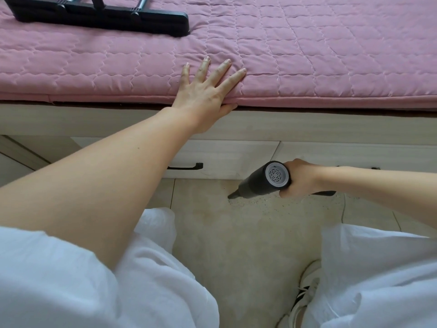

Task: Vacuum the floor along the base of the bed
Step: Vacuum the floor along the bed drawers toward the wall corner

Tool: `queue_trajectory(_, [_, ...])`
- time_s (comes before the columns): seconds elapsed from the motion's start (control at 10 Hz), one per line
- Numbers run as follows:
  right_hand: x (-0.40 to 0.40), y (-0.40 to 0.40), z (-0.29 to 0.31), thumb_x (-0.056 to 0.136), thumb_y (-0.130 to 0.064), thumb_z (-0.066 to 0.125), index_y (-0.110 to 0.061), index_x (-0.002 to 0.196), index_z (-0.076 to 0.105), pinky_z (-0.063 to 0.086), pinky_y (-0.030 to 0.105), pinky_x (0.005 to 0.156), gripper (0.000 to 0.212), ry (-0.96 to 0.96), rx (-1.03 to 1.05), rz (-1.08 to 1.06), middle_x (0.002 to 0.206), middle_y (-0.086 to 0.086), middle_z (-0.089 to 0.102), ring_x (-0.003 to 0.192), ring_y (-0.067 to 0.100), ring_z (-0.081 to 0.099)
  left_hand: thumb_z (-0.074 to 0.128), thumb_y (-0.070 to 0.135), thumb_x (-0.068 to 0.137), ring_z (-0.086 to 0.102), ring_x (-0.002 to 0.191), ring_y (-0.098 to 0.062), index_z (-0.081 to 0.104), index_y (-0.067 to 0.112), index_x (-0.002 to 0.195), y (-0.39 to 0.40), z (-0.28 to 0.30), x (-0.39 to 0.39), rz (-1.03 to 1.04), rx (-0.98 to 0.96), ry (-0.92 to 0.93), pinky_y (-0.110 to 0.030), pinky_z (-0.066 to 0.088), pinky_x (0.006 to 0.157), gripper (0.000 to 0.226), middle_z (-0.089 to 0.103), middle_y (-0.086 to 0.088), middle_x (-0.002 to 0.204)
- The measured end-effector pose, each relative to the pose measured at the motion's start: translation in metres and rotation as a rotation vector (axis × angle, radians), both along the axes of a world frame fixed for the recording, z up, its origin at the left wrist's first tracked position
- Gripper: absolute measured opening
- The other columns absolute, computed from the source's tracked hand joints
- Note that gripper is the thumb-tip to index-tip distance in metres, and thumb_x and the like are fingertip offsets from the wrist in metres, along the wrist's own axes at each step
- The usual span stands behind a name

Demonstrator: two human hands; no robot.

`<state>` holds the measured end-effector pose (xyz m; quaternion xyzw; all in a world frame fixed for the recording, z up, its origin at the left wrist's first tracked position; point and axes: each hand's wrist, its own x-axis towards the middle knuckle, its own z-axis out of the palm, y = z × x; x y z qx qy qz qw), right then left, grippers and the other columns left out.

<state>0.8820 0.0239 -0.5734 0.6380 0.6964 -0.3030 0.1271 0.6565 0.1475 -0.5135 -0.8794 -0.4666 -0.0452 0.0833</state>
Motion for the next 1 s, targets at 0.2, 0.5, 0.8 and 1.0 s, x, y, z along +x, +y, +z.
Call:
queue_trajectory(0.2, [-0.004, 0.004, -0.003, 0.077, -0.019, 0.068, -0.031, 0.098, 0.048, 0.036, 0.011, 0.053, 0.031, 0.052, 0.019, 0.019, 0.082, -0.011, 0.057, 0.072, 0.006, 0.055, 0.03, 0.057, 0.099, -0.002, 0.15, -0.034, -0.004, 0.043, 0.153, 0.0, 0.0, 0.0, -0.001, -0.001, 0.008, -0.063, 0.003, 0.116, 0.066, -0.002, 0.005, 0.164])
queue_trajectory(0.5, [-0.016, 0.01, -0.011, 0.08, -0.02, 0.068, -0.025, 0.125, 0.051, 0.042, 0.018, 0.07, 0.048, 0.097, 0.031, 0.026, 0.096, -0.008, 0.058, 0.087, 0.014, 0.056, 0.029, 0.057, 0.099, -0.002, 0.15, -0.034, -0.004, 0.043, 0.153, 0.001, -0.001, -0.001, -0.012, 0.003, 0.002, -0.063, 0.003, 0.116, 0.066, -0.002, 0.004, 0.165])
queue_trajectory(0.8, [-0.012, 0.008, -0.007, 0.077, -0.02, 0.069, -0.031, 0.106, 0.051, 0.041, 0.016, 0.062, 0.036, 0.073, 0.003, 0.02, 0.092, -0.007, 0.06, 0.084, 0.014, 0.058, 0.031, 0.057, 0.098, -0.002, 0.15, -0.034, -0.003, 0.043, 0.153, 0.001, -0.001, -0.001, -0.013, 0.001, -0.007, -0.063, 0.003, 0.116, 0.066, -0.001, 0.005, 0.164])
queue_trajectory(1.0, [-0.003, 0.004, -0.002, 0.074, -0.023, 0.071, -0.028, 0.091, 0.049, 0.042, 0.018, 0.056, 0.028, -0.01, -0.011, -0.012, 0.081, -0.007, 0.059, 0.073, 0.012, 0.057, 0.03, 0.057, 0.098, -0.001, 0.15, -0.034, -0.002, 0.043, 0.153, 0.002, 0.0, -0.002, -0.013, 0.005, -0.003, -0.063, 0.003, 0.116, 0.066, 0.0, 0.004, 0.165])
